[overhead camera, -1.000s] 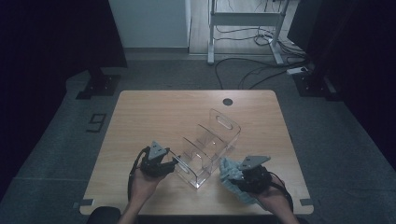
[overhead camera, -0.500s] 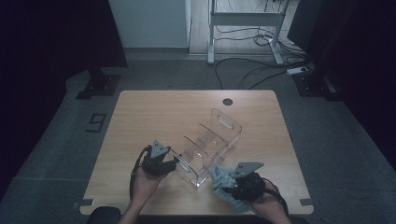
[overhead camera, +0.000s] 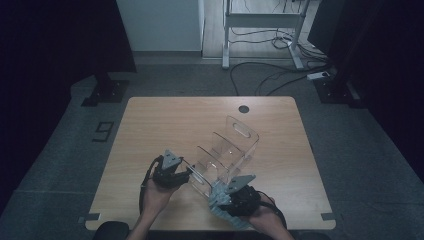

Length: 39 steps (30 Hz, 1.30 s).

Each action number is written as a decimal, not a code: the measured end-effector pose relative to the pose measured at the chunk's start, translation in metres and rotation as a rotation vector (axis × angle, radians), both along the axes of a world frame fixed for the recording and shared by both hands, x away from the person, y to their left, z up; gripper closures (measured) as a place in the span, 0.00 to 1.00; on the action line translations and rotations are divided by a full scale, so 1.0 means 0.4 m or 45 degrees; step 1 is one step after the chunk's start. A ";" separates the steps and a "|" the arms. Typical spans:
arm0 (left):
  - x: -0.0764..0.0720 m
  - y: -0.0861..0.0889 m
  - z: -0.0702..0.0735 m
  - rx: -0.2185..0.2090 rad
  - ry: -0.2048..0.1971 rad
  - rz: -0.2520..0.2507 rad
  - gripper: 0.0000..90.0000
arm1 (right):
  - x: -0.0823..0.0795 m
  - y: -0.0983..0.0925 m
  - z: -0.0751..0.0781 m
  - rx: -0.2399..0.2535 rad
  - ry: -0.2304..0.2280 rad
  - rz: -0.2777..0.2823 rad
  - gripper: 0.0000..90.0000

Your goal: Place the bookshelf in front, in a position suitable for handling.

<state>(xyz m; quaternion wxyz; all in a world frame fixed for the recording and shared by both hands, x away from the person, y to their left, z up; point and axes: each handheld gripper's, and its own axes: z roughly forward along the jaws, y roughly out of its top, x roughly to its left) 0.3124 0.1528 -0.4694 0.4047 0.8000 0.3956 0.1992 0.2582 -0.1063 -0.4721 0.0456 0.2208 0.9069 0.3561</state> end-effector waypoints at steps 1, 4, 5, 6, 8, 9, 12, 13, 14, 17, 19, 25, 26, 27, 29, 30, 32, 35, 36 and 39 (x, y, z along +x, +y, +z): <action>-0.001 0.000 0.000 0.001 0.000 0.002 0.51 | 0.002 0.008 -0.002 0.000 0.001 0.000 0.71; -0.002 -0.001 0.000 0.000 -0.001 0.009 0.51 | 0.008 0.025 -0.008 -0.020 -0.004 0.003 0.71; -0.002 -0.001 0.000 0.000 -0.001 0.011 0.51 | 0.010 0.029 -0.010 -0.030 -0.007 0.004 0.71; -0.002 -0.001 0.000 0.000 -0.001 0.011 0.51 | 0.011 0.033 -0.012 -0.034 -0.008 0.001 0.71; -0.003 -0.002 0.000 0.002 -0.001 0.016 0.51 | 0.015 0.036 -0.016 -0.037 -0.008 -0.004 0.71; -0.003 -0.003 0.000 0.002 -0.002 0.017 0.51 | 0.017 0.037 -0.018 -0.038 -0.009 -0.007 0.71; -0.004 -0.004 -0.001 0.006 -0.003 0.025 0.51 | 0.022 0.045 -0.029 -0.057 -0.020 -0.017 0.71; -0.004 -0.005 -0.001 0.003 -0.004 0.028 0.51 | 0.025 0.047 -0.032 -0.060 -0.019 -0.015 0.71; -0.004 -0.004 -0.001 0.004 -0.004 0.028 0.51 | 0.027 0.049 -0.036 -0.062 -0.019 -0.016 0.71; -0.003 -0.004 -0.002 0.003 -0.006 0.031 0.51 | 0.030 0.053 -0.046 -0.073 -0.014 -0.019 0.71; -0.003 -0.004 -0.001 0.008 -0.005 0.029 0.51 | 0.032 0.057 -0.055 -0.090 -0.015 -0.019 0.71; -0.002 -0.002 -0.002 0.004 -0.007 0.028 0.51 | 0.039 0.065 -0.078 -0.113 -0.006 -0.014 0.70; -0.003 -0.002 -0.002 0.004 -0.008 0.028 0.51 | 0.039 0.066 -0.082 -0.120 -0.007 -0.013 0.70; -0.002 -0.002 -0.002 0.003 -0.007 0.028 0.51 | 0.040 0.067 -0.086 -0.127 -0.005 -0.013 0.70; -0.002 -0.001 -0.002 0.006 -0.007 0.026 0.51 | 0.041 0.067 -0.091 -0.125 0.003 -0.014 0.70; -0.002 -0.001 -0.002 0.007 -0.008 0.025 0.51 | 0.041 0.066 -0.090 -0.125 0.004 -0.015 0.70; -0.002 -0.001 -0.002 0.006 -0.008 0.022 0.51 | 0.039 0.067 -0.090 -0.129 -0.003 -0.015 0.70; -0.002 0.001 -0.002 0.007 -0.007 0.018 0.51 | 0.037 0.061 -0.083 -0.122 0.005 -0.014 0.70; -0.001 0.001 -0.003 0.006 -0.008 0.017 0.51 | 0.038 0.057 -0.080 -0.117 -0.001 -0.008 0.70; -0.001 0.001 -0.003 -0.001 -0.009 0.014 0.51 | 0.034 0.041 -0.066 -0.101 0.002 -0.018 0.70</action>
